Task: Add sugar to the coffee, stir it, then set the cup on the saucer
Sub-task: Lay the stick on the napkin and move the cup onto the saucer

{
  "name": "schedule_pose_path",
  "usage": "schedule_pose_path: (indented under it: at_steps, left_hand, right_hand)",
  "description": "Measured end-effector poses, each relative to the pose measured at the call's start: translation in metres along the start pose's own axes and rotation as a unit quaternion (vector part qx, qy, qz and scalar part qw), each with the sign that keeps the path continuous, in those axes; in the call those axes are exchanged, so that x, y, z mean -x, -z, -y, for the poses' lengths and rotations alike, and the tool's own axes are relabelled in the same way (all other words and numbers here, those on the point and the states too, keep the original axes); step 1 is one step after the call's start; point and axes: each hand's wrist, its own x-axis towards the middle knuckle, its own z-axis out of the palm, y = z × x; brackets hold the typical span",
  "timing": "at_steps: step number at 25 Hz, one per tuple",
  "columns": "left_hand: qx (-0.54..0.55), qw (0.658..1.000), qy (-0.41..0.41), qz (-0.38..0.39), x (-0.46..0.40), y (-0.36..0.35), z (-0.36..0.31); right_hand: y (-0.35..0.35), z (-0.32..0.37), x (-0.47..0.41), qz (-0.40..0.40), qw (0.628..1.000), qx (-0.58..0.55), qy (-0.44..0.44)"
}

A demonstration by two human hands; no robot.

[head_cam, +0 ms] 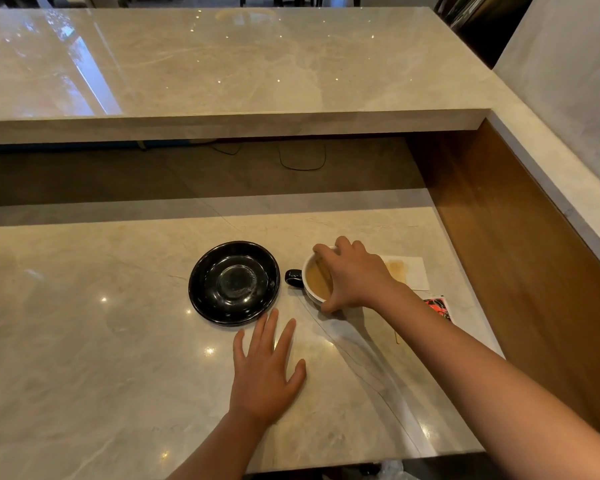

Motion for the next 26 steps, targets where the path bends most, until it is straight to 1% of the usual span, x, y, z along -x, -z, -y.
schedule_pose_path:
  at_steps: [9,16,21,26]
  left_hand:
    - [-0.002,1.0,-0.006,-0.003,0.0,0.002,-0.001]
    - [0.011,1.0,-0.01,-0.011,0.0,0.003,0.0]
    - [0.016,1.0,-0.005,-0.009,0.0,0.003,-0.001]
    - [0.01,1.0,0.003,-0.001,0.0,0.002,0.0]
  right_hand:
    - [0.009,0.007,0.005,-0.032,0.999,-0.03,0.016]
    - [0.031,0.042,-0.009,-0.075,0.993,-0.035,0.081]
    - [0.037,0.077,-0.029,-0.071,0.99,-0.044,0.116]
    - [0.032,0.104,-0.05,-0.056,0.989,-0.043,0.13]
